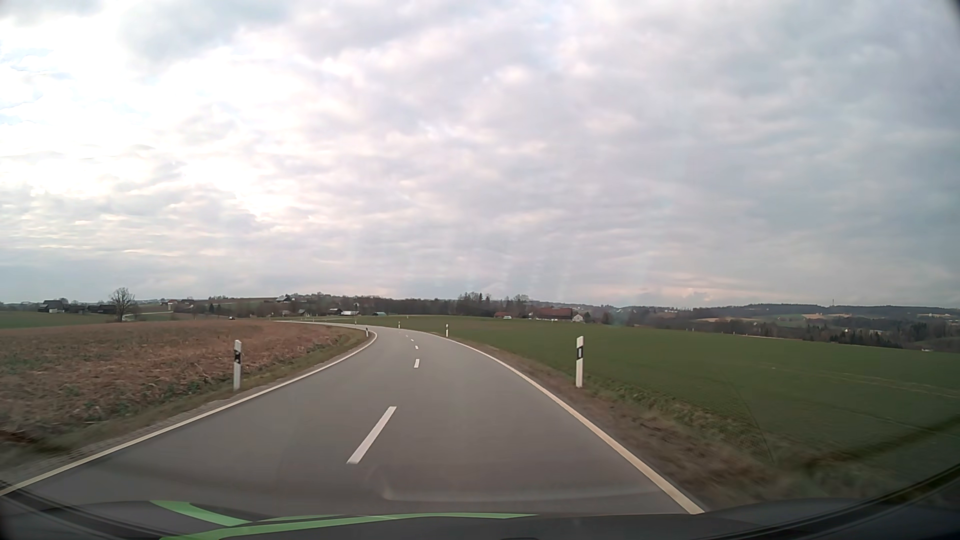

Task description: Follow the waypoints while adhering to traffic rules and regulations

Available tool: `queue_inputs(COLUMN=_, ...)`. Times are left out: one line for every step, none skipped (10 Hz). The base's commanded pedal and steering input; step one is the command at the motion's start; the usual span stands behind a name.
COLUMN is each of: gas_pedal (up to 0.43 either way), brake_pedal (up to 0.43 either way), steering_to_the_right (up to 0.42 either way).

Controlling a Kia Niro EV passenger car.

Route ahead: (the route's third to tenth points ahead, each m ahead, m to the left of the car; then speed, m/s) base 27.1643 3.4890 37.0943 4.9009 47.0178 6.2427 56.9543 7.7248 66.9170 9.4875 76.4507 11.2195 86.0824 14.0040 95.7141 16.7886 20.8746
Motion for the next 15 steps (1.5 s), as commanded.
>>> queue_inputs(gas_pedal=0.157, brake_pedal=0.0, steering_to_the_right=-0.02)
queue_inputs(gas_pedal=0.157, brake_pedal=0.0, steering_to_the_right=-0.02)
queue_inputs(gas_pedal=0.157, brake_pedal=0.0, steering_to_the_right=-0.02)
queue_inputs(gas_pedal=0.157, brake_pedal=0.0, steering_to_the_right=-0.02)
queue_inputs(gas_pedal=0.157, brake_pedal=0.0, steering_to_the_right=-0.02)
queue_inputs(gas_pedal=0.157, brake_pedal=0.0, steering_to_the_right=-0.02)
queue_inputs(gas_pedal=0.157, brake_pedal=0.0, steering_to_the_right=-0.02)
queue_inputs(gas_pedal=0.169, brake_pedal=0.0, steering_to_the_right=-0.02)
queue_inputs(gas_pedal=0.169, brake_pedal=0.0, steering_to_the_right=-0.02)
queue_inputs(gas_pedal=0.169, brake_pedal=0.0, steering_to_the_right=-0.02)
queue_inputs(gas_pedal=0.169, brake_pedal=0.0, steering_to_the_right=-0.019)
queue_inputs(gas_pedal=0.169, brake_pedal=0.0, steering_to_the_right=-0.018)
queue_inputs(gas_pedal=0.169, brake_pedal=0.0, steering_to_the_right=-0.018)
queue_inputs(gas_pedal=0.169, brake_pedal=0.0, steering_to_the_right=-0.017)
queue_inputs(gas_pedal=0.169, brake_pedal=0.0, steering_to_the_right=-0.017)
